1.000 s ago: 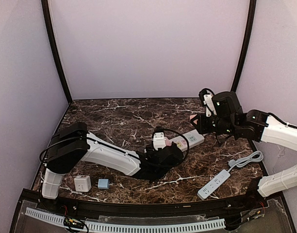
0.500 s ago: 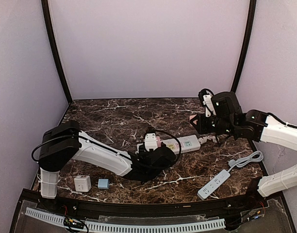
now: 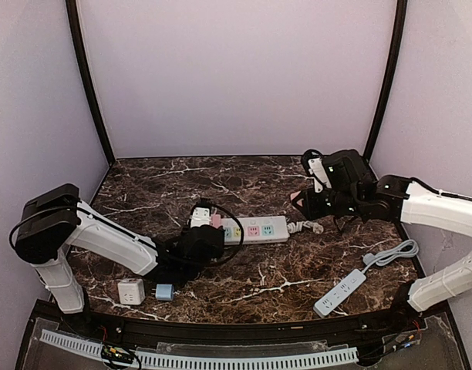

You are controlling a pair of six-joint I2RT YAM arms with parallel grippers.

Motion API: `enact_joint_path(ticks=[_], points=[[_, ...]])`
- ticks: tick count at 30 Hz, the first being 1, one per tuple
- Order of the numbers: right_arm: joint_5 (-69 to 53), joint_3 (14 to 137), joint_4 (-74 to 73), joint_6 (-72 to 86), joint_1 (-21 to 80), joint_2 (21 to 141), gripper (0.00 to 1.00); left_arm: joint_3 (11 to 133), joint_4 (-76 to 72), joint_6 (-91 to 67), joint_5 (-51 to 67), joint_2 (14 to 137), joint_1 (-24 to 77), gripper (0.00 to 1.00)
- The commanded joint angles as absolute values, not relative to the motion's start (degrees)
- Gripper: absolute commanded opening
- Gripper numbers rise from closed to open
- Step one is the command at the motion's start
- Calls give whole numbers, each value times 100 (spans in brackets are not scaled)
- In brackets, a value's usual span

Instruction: Insert the plug

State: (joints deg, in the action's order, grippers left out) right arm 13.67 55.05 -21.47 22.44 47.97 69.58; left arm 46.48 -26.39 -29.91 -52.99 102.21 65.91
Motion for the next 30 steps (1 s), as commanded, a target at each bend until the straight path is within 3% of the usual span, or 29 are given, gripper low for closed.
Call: enact_joint_path(ticks=[1,5,8,10,24,30], points=[[806,5653,-1898,1941,4764,7214,0,4211,-2831,-2439,-4660,9722,6416,60],[410,5837,-1901,1795,4764,7390,0,3935,-3038,-2363,-4318,9619,6323,73],[208,5990,-1916,1654,4764,7502,0,3845,-3191,-2292,-4145,9518,6310,92],[80,6045,-1903,1488,4764,7595,0,3860,-3119,-2284,-4070,9420,6296,98],[-795,7332,-2620,-1484,4804,8748,0,4216,-2136,-1623,-3756,8048,6037,99],[-1519,8258,-3816,-3316,4834,9693,0,3905,-2111,-1463,-3145,7454,5133,99]])
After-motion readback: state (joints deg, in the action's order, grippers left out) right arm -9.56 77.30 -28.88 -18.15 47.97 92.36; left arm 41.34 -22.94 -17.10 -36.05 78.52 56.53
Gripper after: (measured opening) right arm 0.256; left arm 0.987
